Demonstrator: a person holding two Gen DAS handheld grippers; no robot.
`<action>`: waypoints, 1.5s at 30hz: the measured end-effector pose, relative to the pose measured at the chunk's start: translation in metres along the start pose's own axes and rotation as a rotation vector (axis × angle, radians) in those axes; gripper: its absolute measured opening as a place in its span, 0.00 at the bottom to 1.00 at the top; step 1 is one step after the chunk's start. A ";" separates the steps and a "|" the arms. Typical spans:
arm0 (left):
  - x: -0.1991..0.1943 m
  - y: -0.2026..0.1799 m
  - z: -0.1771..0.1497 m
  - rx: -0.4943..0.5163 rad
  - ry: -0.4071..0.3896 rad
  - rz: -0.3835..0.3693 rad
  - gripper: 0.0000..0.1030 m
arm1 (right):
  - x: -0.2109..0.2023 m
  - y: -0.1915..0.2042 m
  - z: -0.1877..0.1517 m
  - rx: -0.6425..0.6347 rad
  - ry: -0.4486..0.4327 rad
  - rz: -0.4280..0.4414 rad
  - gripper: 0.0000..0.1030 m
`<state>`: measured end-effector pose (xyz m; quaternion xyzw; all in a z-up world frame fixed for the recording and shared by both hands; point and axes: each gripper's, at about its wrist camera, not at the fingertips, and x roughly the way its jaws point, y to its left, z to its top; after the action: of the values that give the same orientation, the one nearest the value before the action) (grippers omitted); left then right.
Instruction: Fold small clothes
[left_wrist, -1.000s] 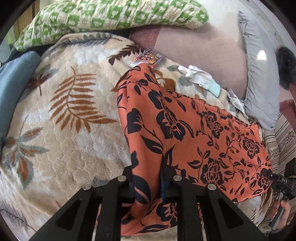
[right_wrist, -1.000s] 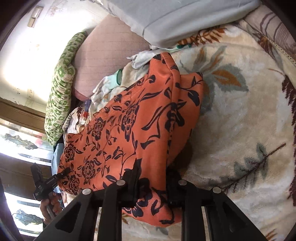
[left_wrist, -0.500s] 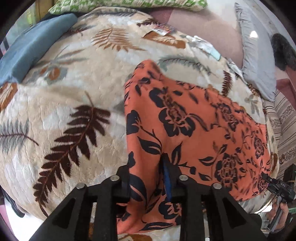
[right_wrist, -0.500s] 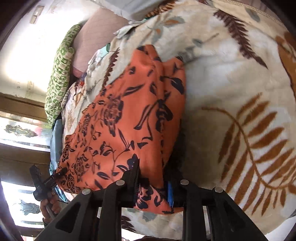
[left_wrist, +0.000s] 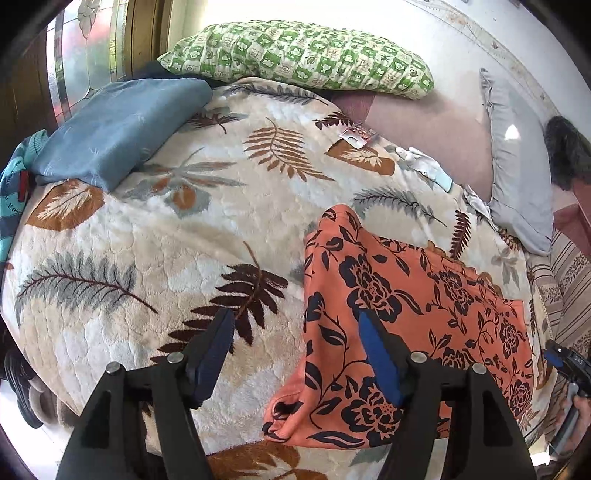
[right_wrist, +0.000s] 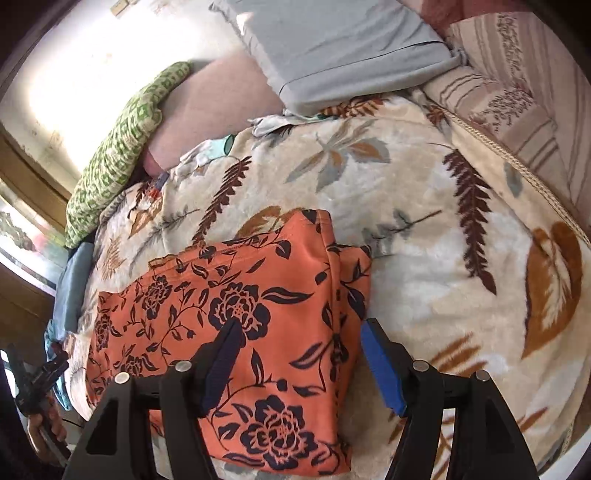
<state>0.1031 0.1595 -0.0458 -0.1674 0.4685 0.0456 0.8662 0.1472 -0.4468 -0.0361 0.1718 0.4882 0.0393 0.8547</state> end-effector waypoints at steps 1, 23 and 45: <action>-0.001 0.000 -0.004 0.007 -0.003 0.006 0.69 | 0.012 0.001 0.004 -0.014 0.015 -0.021 0.68; 0.067 -0.054 -0.039 0.226 0.124 0.144 0.71 | 0.055 -0.011 -0.013 -0.006 0.108 -0.176 0.09; 0.055 -0.042 0.019 0.105 -0.001 0.034 0.75 | 0.081 0.006 0.005 0.024 0.128 -0.105 0.11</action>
<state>0.1585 0.1218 -0.0715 -0.1138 0.4728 0.0360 0.8731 0.1941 -0.4237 -0.0980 0.1532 0.5507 -0.0003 0.8206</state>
